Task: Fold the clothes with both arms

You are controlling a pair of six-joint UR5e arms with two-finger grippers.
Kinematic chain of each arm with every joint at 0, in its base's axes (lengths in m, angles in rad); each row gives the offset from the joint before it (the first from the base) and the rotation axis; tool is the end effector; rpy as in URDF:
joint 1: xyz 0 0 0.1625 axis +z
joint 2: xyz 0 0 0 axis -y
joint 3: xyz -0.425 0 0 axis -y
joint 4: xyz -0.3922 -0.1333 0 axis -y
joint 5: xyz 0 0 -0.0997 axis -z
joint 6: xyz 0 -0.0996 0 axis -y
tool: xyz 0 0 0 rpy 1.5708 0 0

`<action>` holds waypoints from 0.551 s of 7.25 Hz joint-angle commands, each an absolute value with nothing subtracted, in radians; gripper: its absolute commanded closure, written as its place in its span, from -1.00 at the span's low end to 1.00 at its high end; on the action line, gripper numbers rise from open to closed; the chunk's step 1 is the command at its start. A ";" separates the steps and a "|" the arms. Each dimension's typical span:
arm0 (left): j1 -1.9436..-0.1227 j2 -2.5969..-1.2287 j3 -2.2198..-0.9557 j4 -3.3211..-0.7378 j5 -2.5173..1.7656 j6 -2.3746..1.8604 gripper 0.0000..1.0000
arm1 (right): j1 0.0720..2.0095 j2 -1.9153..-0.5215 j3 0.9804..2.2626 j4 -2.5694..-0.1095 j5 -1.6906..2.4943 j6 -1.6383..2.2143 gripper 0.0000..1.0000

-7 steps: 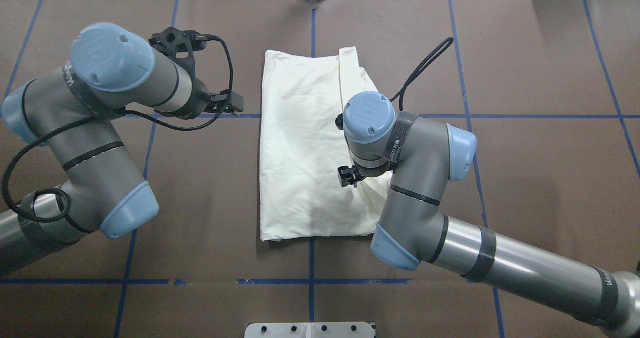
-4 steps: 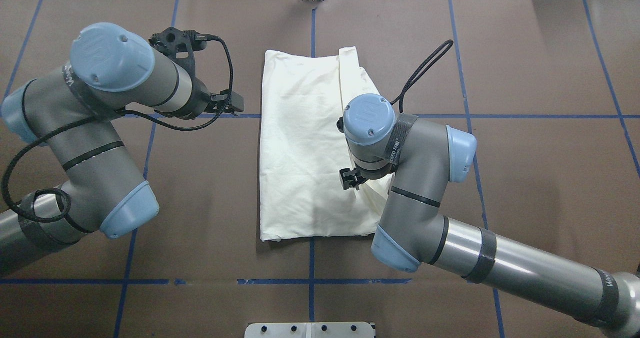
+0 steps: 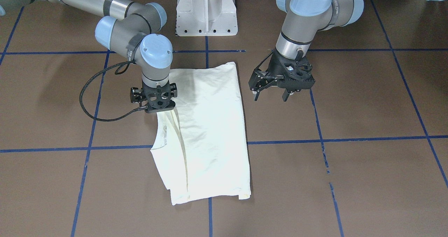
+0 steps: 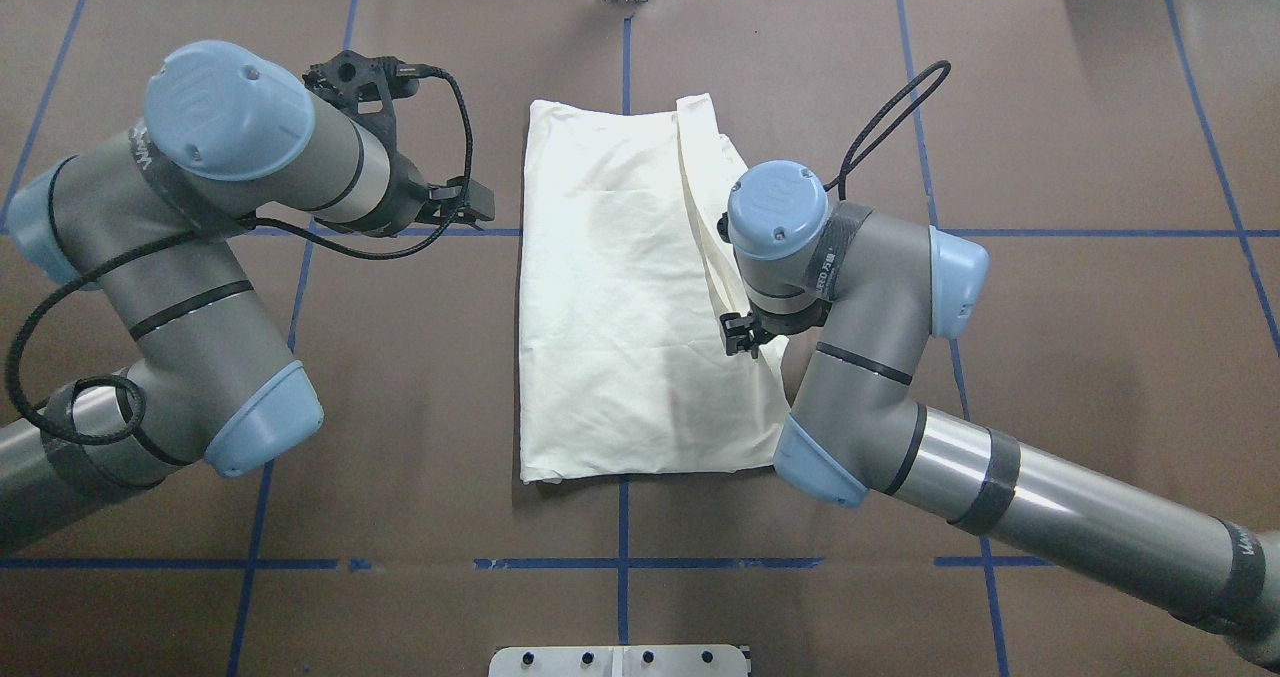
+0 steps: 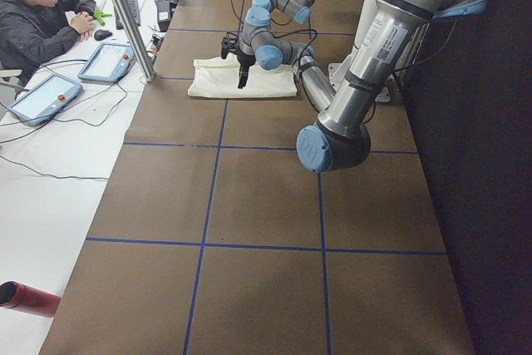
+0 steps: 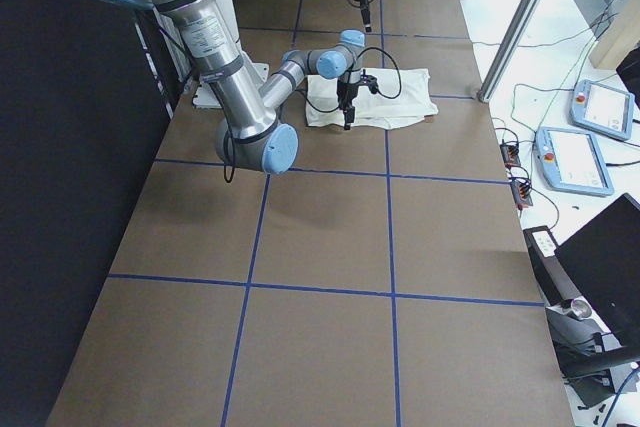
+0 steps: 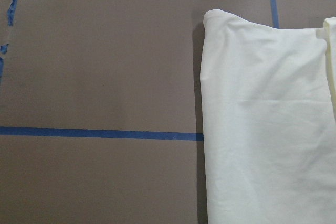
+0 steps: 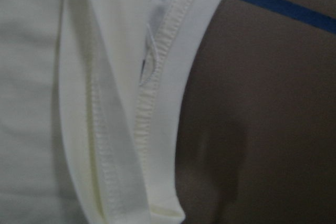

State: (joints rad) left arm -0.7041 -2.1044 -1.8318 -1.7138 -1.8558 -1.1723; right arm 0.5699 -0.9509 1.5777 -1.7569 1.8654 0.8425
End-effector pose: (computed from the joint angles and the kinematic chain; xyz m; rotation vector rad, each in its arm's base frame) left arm 0.4097 -0.4861 0.2247 0.2631 0.9314 -0.1478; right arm -0.5292 -0.4631 0.3221 0.0336 -0.5247 -0.2196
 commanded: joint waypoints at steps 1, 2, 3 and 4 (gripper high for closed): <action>-0.703 -2.106 -1.832 -1.715 -1.864 -1.173 -1.00 | 0.616 -1.034 1.600 -1.749 1.870 0.812 -1.00; -0.703 -2.106 -1.832 -1.715 -1.864 -1.173 -1.00 | 0.673 -1.035 1.655 -1.775 1.882 0.781 -1.00; -0.704 -2.106 -1.839 -1.713 -1.865 -1.173 -1.00 | 0.710 -1.002 1.672 -1.810 1.960 0.770 -1.00; -0.704 -2.108 -1.844 -1.712 -1.867 -1.173 -1.00 | 0.722 -0.961 1.667 -1.809 1.974 0.770 -1.00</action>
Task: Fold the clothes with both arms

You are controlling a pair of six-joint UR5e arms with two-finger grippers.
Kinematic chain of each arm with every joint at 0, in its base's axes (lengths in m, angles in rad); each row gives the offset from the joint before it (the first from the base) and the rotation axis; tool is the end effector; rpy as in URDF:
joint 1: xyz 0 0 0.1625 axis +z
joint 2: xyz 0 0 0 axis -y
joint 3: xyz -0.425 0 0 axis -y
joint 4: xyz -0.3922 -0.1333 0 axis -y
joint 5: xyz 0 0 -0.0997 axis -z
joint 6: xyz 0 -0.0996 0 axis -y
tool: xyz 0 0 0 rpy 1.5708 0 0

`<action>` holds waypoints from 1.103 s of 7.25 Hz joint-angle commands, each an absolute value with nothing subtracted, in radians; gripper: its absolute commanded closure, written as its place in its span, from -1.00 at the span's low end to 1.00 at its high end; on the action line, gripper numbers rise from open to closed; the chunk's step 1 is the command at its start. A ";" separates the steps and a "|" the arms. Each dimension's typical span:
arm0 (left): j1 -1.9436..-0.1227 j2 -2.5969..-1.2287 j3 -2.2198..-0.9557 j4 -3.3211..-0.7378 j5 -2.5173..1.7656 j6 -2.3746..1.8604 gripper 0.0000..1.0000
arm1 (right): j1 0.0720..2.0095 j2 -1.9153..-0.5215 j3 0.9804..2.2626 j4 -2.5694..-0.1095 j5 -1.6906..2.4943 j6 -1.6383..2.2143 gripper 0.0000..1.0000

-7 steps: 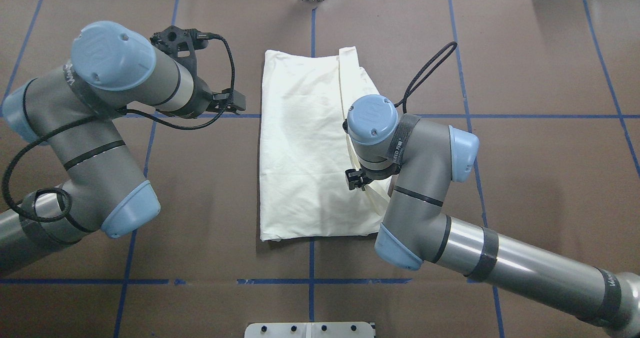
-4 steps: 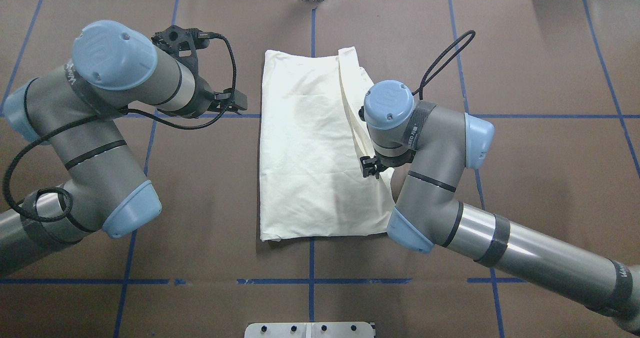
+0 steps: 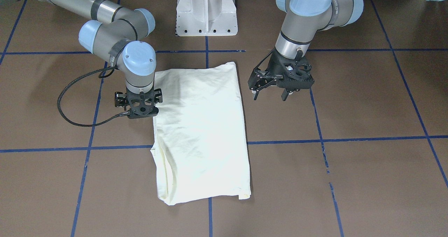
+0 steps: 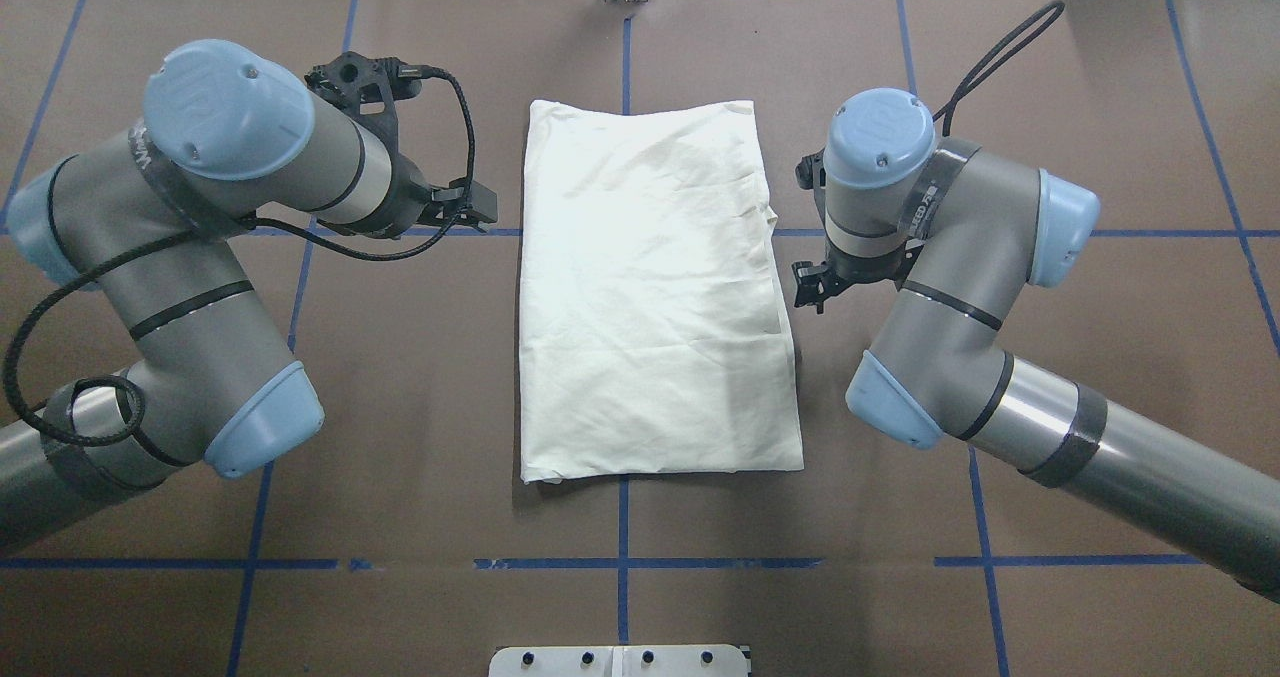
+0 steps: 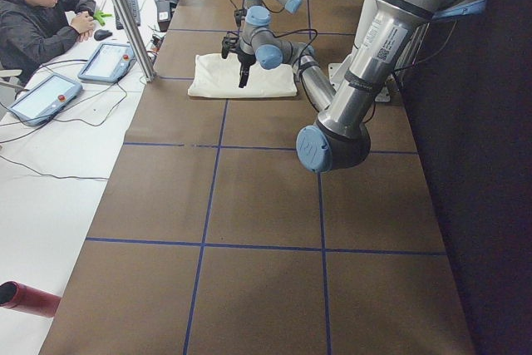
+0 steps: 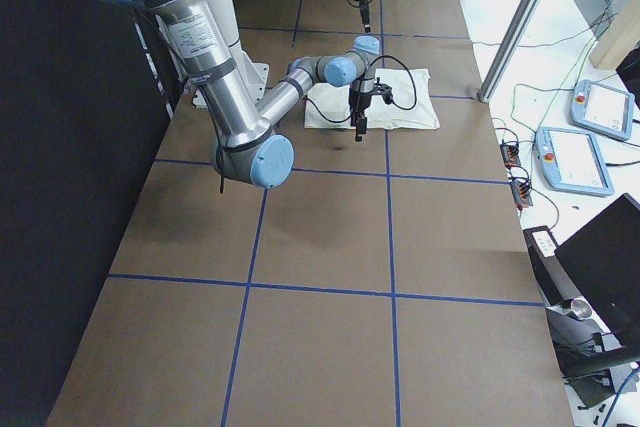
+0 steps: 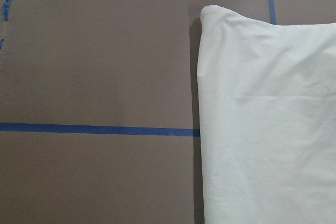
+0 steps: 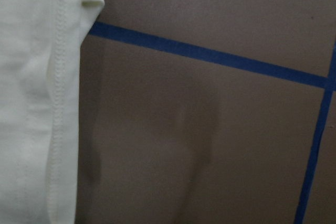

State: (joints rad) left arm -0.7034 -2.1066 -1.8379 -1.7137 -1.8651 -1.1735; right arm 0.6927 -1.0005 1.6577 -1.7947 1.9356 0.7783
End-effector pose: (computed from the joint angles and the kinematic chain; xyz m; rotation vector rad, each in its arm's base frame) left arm 0.4092 -0.4839 0.2207 0.2592 0.9424 -0.1422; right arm -0.4528 -0.5028 0.3232 0.0252 -0.5590 -0.1762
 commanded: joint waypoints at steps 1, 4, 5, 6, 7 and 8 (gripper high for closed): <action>-0.701 -2.109 -1.844 -1.710 -1.867 -1.177 -1.00 | 0.727 -0.945 1.675 -1.772 1.982 0.770 -1.00; -0.496 -2.088 -1.842 -1.782 -1.901 -1.582 -1.00 | 0.735 -0.960 1.790 -1.744 2.089 0.801 -1.00; -0.430 -2.091 -1.844 -1.782 -1.857 -1.685 -0.96 | 0.733 -0.974 1.808 -1.743 2.098 0.839 -1.00; -0.370 -2.089 -1.842 -1.782 -1.808 -1.703 -0.93 | 0.733 -0.979 1.816 -1.735 2.098 0.844 -1.00; -0.350 -2.088 -1.826 -1.781 -1.796 -1.706 -0.87 | 0.732 -0.983 1.821 -1.735 2.098 0.845 -1.00; -0.341 -2.082 -1.822 -1.781 -1.769 -1.736 -0.82 | 0.732 -0.985 1.821 -1.735 2.098 0.845 -1.00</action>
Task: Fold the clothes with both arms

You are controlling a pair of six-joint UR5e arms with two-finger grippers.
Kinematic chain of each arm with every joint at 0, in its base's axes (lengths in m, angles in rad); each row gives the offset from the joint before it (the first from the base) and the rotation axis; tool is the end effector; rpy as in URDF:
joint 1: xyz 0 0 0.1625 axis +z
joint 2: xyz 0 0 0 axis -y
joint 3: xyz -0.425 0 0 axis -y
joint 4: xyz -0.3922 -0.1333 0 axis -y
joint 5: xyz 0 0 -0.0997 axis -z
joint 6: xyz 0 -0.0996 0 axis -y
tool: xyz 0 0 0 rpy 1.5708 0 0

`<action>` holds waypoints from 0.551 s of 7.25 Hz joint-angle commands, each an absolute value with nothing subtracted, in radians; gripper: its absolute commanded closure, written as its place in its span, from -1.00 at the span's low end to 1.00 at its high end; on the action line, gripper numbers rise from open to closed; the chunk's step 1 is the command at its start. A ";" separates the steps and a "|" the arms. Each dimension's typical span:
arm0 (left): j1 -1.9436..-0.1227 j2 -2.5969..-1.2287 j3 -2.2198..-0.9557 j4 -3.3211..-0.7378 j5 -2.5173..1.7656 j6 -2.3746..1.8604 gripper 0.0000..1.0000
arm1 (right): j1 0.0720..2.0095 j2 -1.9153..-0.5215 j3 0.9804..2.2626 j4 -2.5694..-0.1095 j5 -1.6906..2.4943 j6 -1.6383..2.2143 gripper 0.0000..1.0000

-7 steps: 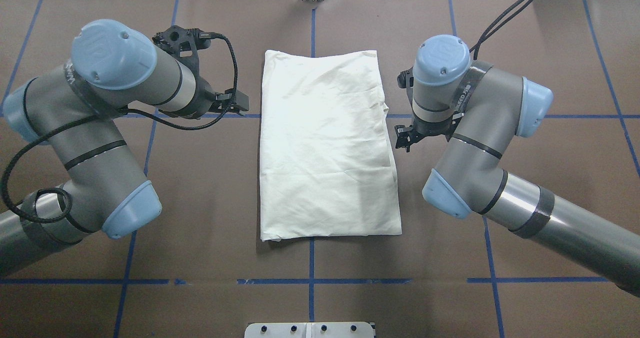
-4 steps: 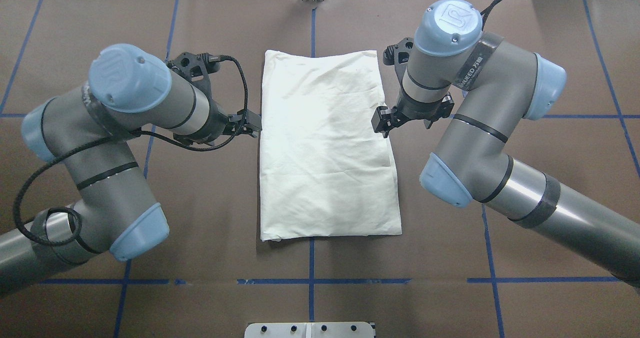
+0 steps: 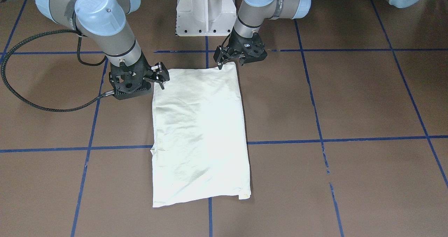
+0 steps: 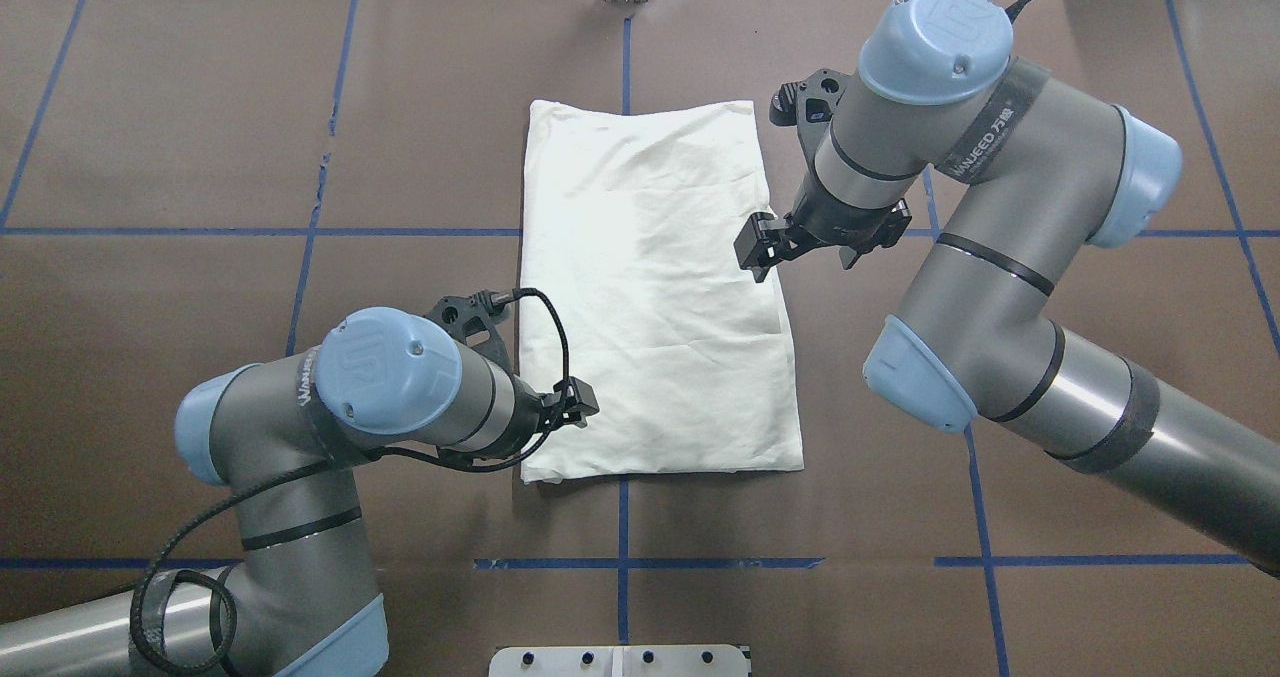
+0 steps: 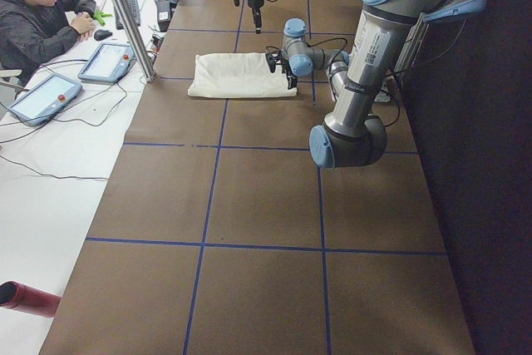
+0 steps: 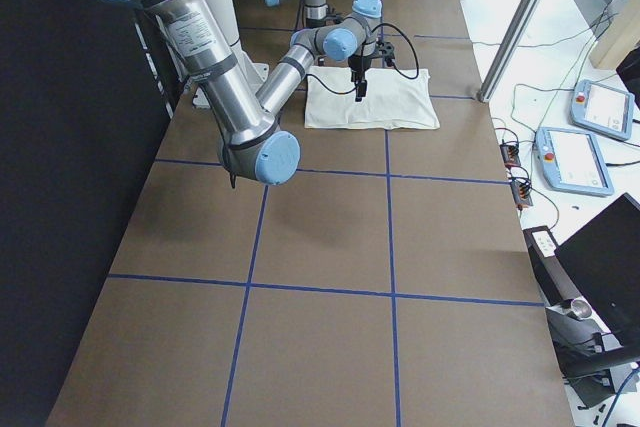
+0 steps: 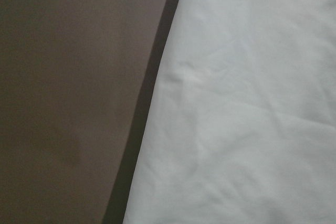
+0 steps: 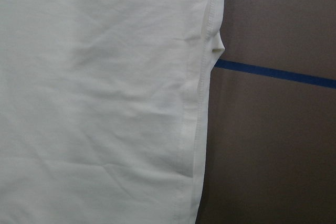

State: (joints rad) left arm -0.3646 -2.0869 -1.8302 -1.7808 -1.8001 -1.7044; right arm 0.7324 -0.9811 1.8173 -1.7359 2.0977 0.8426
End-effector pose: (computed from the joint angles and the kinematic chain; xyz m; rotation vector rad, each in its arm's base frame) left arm 0.5451 -0.3265 0.2280 -0.0964 1.0036 -0.3426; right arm -0.4134 -0.4837 0.2301 0.0596 -0.8262 -0.1728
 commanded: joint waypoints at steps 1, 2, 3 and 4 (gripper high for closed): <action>-0.319 -2.085 -1.810 -1.781 -1.764 -1.749 -0.79 | 0.732 -0.985 1.821 -1.735 2.098 0.845 -1.00; -0.315 -2.085 -1.804 -1.781 -1.763 -1.770 -0.70 | 0.732 -0.985 1.821 -1.735 2.097 0.845 -1.00; -0.314 -2.085 -1.799 -1.779 -1.761 -1.770 -0.64 | 0.732 -0.985 1.819 -1.735 2.097 0.845 -1.00; -0.314 -2.086 -1.786 -1.779 -1.735 -1.769 -0.62 | 0.732 -0.985 1.819 -1.735 2.097 0.847 -1.00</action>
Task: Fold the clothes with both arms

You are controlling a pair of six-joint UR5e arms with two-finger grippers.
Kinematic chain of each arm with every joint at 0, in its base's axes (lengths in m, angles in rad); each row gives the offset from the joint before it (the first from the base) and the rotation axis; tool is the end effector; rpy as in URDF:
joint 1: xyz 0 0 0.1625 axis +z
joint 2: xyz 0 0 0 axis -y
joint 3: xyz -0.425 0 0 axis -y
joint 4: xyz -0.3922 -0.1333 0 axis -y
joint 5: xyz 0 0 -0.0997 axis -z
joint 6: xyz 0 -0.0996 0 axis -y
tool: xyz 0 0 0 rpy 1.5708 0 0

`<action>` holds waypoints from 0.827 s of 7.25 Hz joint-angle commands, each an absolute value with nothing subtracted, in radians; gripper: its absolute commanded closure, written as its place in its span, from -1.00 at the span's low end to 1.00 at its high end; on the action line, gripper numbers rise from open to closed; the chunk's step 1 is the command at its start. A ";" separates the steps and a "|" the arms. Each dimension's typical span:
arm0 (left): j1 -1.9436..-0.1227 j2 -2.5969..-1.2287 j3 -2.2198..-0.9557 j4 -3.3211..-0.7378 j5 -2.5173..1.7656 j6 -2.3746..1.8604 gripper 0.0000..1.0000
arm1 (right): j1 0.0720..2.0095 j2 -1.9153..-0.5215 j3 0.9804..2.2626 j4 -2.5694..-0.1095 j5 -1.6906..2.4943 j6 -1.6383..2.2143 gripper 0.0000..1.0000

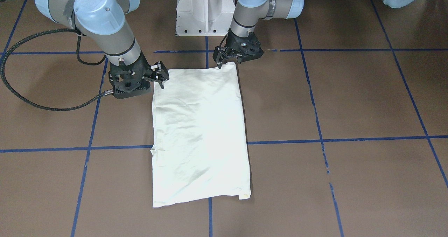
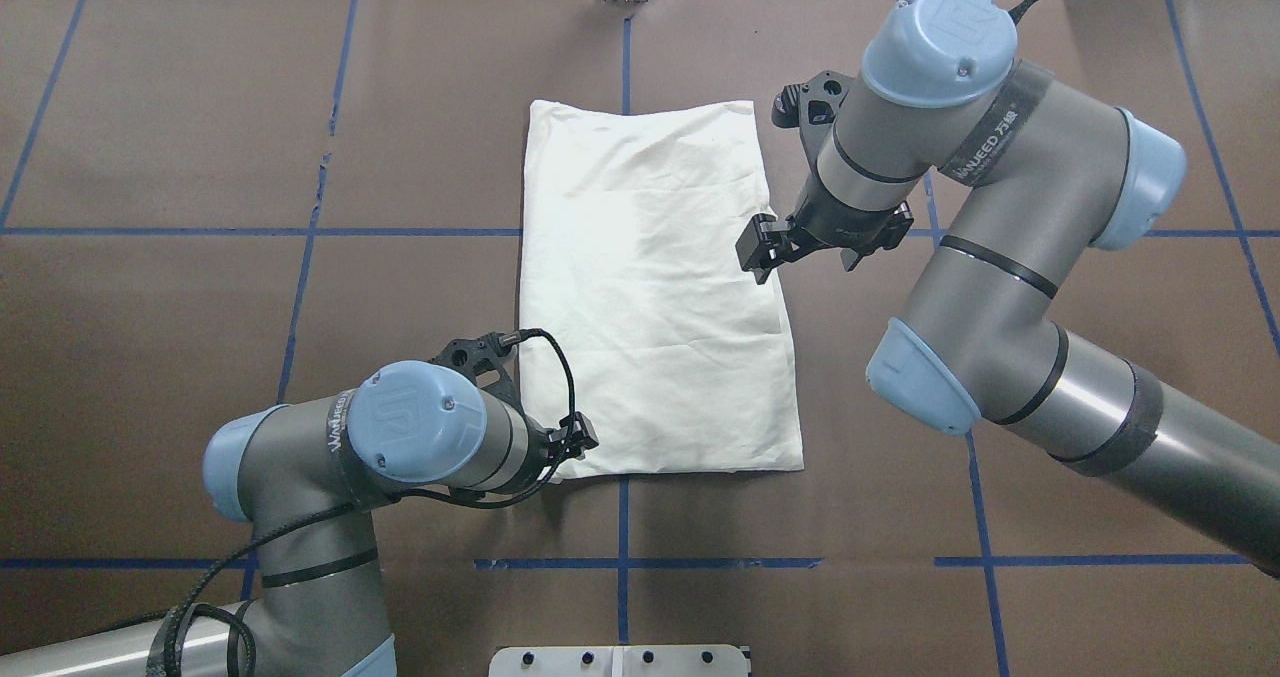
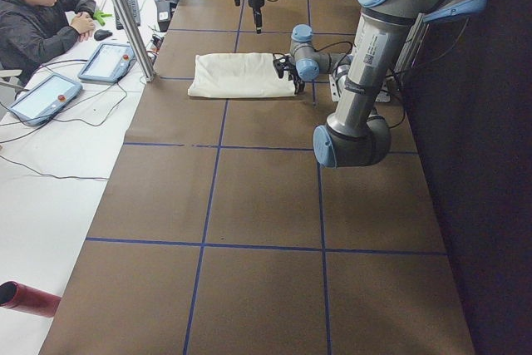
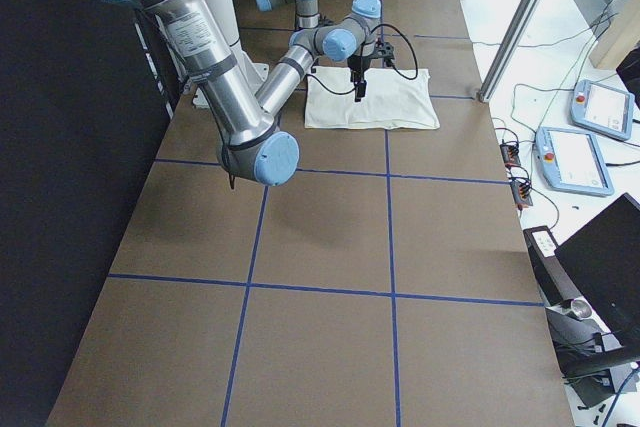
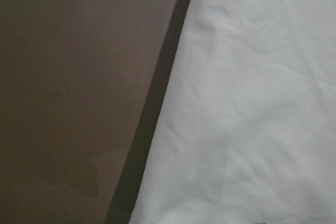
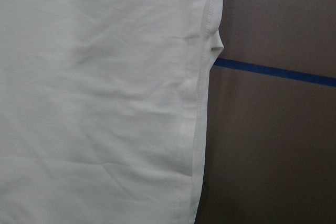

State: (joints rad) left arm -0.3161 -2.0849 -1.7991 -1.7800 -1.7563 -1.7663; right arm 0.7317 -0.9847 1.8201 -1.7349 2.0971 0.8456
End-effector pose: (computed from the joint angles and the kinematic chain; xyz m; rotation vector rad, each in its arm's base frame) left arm 0.5684 -0.3068 0.2430 -0.1145 0.9635 -0.3829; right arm -0.4130 -0.4828 0.2311 0.0586 -0.8260 -0.1705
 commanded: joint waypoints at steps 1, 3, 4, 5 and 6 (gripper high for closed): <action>-0.314 -2.088 -1.769 -1.779 -1.729 -1.769 -0.56 | 0.732 -0.985 1.819 -1.735 2.097 0.857 -1.00; -0.316 -2.088 -1.769 -1.779 -1.727 -1.770 -0.35 | 0.732 -0.985 1.819 -1.735 2.097 0.857 -1.00; -0.318 -2.088 -1.770 -1.779 -1.729 -1.769 -0.19 | 0.732 -0.986 1.819 -1.735 2.097 0.859 -1.00; -0.316 -2.088 -1.770 -1.779 -1.729 -1.764 -0.11 | 0.733 -0.986 1.819 -1.735 2.097 0.859 -1.00; -0.316 -2.086 -1.769 -1.779 -1.729 -1.758 -0.09 | 0.733 -0.986 1.819 -1.735 2.097 0.859 -1.00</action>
State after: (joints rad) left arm -0.3164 -2.0875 -1.7697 -1.7794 -1.7287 -1.7642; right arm 0.7326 -0.9861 1.8193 -1.7350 2.0970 0.8588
